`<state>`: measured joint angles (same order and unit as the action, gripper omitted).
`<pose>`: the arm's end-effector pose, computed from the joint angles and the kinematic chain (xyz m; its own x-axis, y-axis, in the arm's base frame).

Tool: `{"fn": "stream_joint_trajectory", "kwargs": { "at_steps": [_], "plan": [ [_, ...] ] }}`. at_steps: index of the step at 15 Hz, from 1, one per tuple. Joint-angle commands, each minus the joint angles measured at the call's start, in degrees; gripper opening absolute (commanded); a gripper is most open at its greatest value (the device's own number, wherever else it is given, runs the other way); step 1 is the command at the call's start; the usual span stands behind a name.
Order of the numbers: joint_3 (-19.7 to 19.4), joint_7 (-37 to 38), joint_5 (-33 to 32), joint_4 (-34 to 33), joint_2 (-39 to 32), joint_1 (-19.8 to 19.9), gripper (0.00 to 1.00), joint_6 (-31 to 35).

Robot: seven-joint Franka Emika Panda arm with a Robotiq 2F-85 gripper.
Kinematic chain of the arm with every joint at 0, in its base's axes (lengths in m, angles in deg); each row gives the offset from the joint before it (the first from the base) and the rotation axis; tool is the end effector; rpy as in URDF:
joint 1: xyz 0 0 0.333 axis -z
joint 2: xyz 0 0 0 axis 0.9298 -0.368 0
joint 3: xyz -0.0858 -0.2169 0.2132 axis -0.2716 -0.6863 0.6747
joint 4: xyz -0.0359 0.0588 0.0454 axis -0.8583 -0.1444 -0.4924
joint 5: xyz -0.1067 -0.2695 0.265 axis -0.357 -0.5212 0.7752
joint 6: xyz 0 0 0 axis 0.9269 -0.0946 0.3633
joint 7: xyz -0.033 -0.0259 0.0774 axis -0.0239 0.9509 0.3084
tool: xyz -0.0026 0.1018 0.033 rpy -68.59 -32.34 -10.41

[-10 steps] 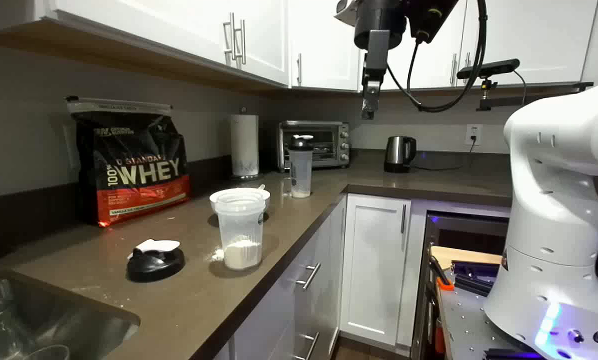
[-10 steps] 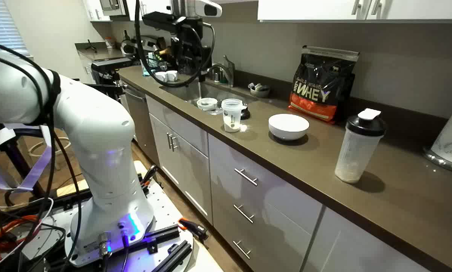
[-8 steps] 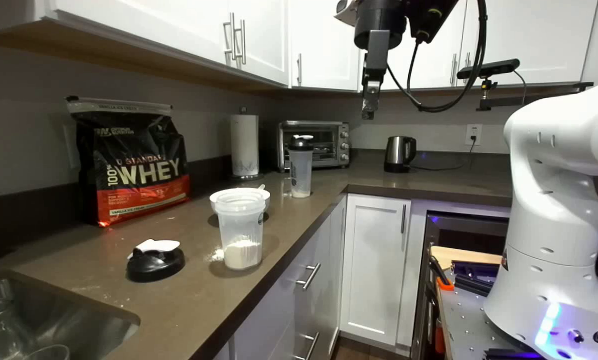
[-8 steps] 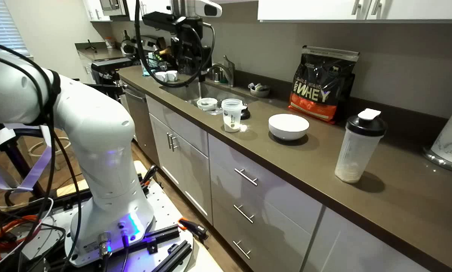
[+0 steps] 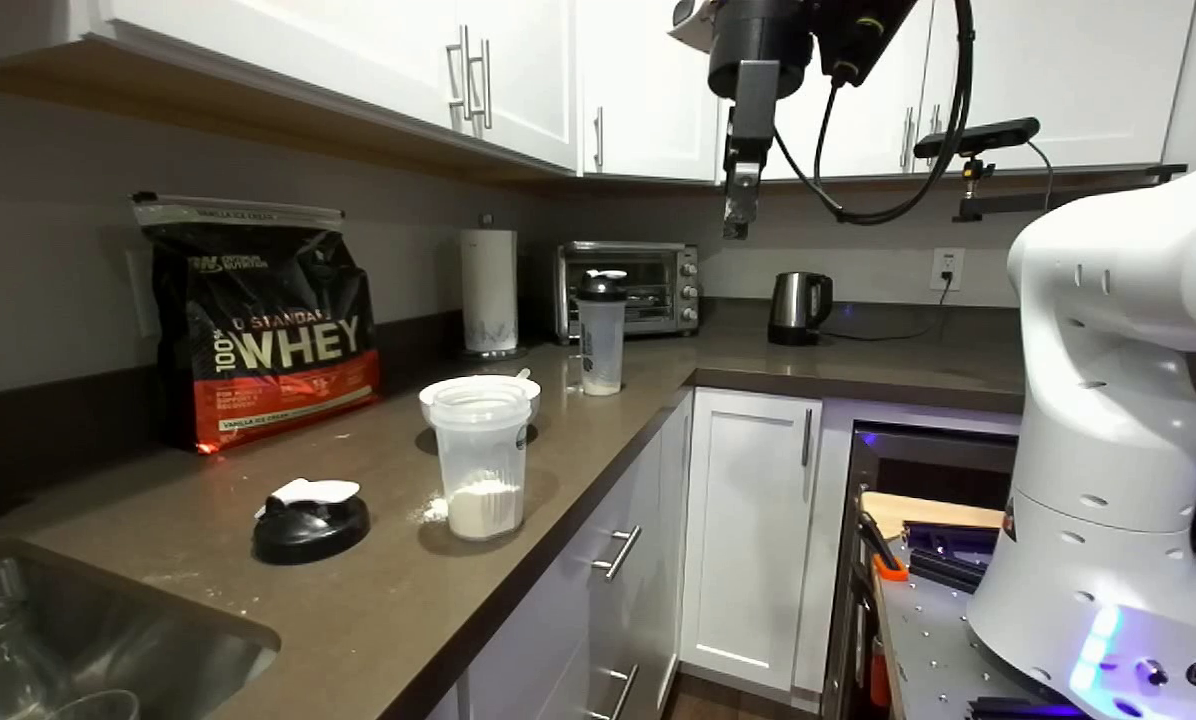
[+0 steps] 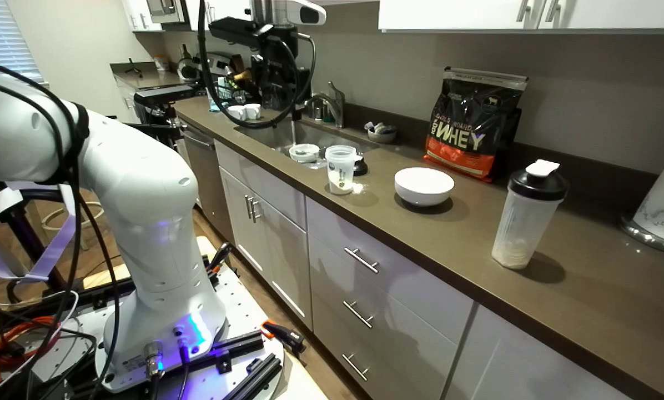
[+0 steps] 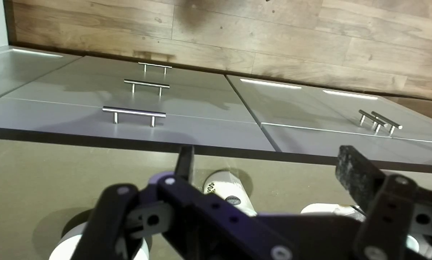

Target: Use the measuring spoon to transfer one spoon of contents from the bowl to the left cup

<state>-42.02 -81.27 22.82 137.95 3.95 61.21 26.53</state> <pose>0.2872 0.0454 0.5179 0.9863 0.1507 0.0677 0.1578 -0.9808 -0.1146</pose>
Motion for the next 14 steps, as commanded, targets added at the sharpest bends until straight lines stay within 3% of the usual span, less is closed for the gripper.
{"fn": "stream_joint_trajectory", "kwargs": {
  "at_steps": [1, 8, 14],
  "plan": [
    [2.5, -0.4, -1.6, -1.6, -3.3, 0.7, 1.00, 1.3],
    [7.6, -1.4, -11.3, -9.0, -16.9, 0.8, 1.00, 8.9],
    [5.4, -4.6, -16.8, -16.9, -30.2, 1.4, 1.00, 13.7]
  ]
}}
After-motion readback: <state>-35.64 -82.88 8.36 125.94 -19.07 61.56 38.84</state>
